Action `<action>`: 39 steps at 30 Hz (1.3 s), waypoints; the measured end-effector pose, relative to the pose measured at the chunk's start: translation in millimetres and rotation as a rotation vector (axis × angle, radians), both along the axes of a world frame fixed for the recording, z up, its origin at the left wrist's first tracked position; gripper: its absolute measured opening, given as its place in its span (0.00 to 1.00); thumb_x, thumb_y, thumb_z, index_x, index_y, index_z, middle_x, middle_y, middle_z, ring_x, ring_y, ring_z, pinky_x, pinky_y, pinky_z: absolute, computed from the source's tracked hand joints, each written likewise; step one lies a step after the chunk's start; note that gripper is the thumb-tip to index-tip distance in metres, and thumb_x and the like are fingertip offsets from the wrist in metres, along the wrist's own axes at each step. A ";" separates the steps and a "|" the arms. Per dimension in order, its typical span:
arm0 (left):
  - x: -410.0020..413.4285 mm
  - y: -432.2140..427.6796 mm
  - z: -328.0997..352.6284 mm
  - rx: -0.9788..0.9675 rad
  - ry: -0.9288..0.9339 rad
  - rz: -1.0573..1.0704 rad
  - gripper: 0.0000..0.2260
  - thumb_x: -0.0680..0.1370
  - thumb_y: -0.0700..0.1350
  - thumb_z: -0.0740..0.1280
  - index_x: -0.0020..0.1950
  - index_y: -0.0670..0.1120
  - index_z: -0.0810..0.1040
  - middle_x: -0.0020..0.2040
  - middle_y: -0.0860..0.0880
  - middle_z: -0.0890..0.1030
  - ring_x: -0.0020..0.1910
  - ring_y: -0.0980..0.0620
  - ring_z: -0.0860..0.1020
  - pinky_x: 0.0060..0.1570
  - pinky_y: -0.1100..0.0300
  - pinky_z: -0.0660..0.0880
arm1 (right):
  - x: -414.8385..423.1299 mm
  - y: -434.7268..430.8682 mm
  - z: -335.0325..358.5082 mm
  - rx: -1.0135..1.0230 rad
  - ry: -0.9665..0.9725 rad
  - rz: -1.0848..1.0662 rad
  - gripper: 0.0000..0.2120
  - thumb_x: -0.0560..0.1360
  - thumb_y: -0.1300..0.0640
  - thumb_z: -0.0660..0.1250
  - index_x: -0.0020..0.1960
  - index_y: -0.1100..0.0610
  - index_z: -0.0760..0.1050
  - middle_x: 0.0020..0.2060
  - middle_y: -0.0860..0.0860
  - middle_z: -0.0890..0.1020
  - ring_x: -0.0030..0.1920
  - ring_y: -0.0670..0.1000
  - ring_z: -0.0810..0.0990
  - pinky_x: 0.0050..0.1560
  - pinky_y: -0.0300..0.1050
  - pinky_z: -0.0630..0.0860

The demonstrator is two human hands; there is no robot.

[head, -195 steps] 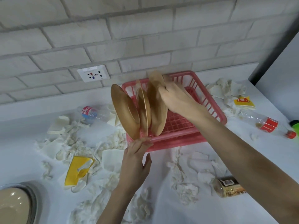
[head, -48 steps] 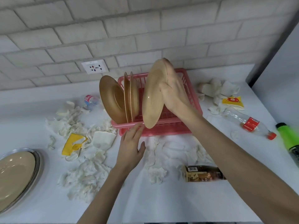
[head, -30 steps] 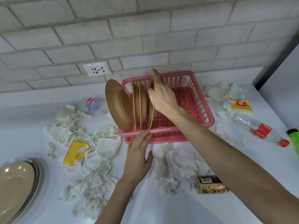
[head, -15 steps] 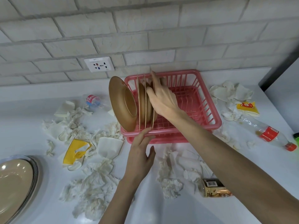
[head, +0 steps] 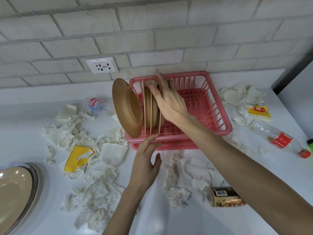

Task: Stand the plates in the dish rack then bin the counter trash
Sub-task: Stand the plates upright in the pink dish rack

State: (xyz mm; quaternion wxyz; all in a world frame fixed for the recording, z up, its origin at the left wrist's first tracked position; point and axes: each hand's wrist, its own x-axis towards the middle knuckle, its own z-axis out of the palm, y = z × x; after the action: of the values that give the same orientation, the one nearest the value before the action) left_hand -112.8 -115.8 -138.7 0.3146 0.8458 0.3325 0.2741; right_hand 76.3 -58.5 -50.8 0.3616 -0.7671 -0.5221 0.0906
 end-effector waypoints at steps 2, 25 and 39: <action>0.1 -0.4 0.2 0.004 -0.013 -0.001 0.16 0.76 0.33 0.67 0.60 0.47 0.79 0.71 0.57 0.71 0.70 0.62 0.68 0.67 0.71 0.62 | -0.6 -2.4 -0.1 0.003 -0.008 0.001 0.31 0.82 0.37 0.48 0.79 0.51 0.53 0.71 0.57 0.67 0.63 0.60 0.75 0.51 0.55 0.75; -143.4 -63.2 24.0 -0.136 -0.061 0.495 0.14 0.77 0.38 0.62 0.59 0.49 0.80 0.50 0.59 0.83 0.53 0.57 0.81 0.52 0.68 0.73 | -133.4 -143.3 -42.7 -0.001 -0.064 0.729 0.24 0.82 0.45 0.52 0.75 0.54 0.64 0.72 0.49 0.67 0.75 0.47 0.59 0.76 0.47 0.56; -370.9 13.0 6.2 -0.199 0.020 0.793 0.14 0.78 0.32 0.63 0.57 0.48 0.81 0.45 0.57 0.84 0.49 0.62 0.80 0.43 0.74 0.71 | -332.8 -62.3 -85.2 -0.170 0.118 0.858 0.17 0.81 0.51 0.58 0.67 0.56 0.72 0.63 0.46 0.72 0.68 0.43 0.64 0.65 0.28 0.59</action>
State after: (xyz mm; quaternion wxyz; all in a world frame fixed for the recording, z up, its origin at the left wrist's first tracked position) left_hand -483.7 -102.8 -132.5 0.2616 0.6202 0.6607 0.3322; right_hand -256.5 -120.8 -136.0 0.2562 -0.5012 -0.7626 0.3187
